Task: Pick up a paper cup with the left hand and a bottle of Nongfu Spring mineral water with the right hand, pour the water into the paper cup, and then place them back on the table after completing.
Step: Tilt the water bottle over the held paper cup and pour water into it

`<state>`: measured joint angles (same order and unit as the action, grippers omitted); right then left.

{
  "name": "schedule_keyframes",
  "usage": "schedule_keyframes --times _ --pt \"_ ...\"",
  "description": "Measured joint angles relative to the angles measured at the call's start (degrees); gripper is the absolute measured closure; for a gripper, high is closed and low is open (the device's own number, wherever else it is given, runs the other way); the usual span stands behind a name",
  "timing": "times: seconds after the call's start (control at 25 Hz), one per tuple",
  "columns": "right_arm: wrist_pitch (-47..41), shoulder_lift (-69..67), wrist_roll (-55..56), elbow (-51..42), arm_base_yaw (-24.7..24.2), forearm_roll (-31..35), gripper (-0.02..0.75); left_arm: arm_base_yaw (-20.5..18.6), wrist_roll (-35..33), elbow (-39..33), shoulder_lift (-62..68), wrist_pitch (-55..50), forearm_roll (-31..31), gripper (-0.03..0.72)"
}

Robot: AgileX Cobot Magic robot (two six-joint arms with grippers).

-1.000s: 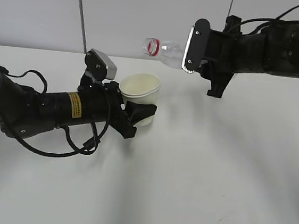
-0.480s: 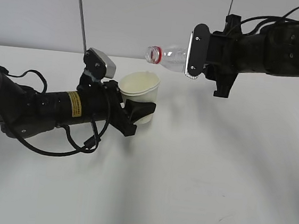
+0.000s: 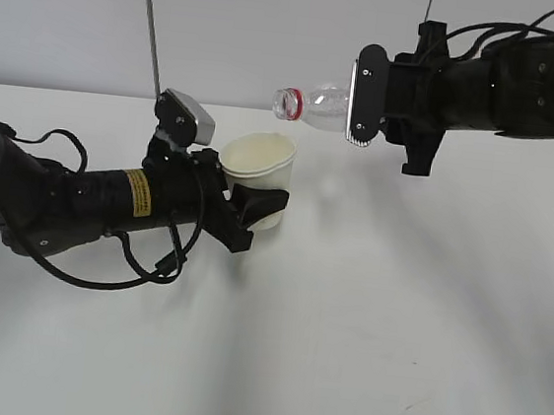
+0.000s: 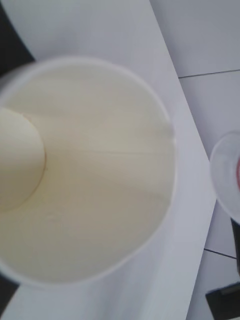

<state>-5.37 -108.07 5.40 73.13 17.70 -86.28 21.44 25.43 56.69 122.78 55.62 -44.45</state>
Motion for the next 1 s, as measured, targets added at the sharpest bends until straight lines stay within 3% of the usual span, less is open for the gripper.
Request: schedule_keyframes --times 1.0 --pt "-1.30 0.00 -0.13 1.02 0.00 -7.32 0.363 0.00 0.00 0.00 0.00 0.00 0.05 0.323"
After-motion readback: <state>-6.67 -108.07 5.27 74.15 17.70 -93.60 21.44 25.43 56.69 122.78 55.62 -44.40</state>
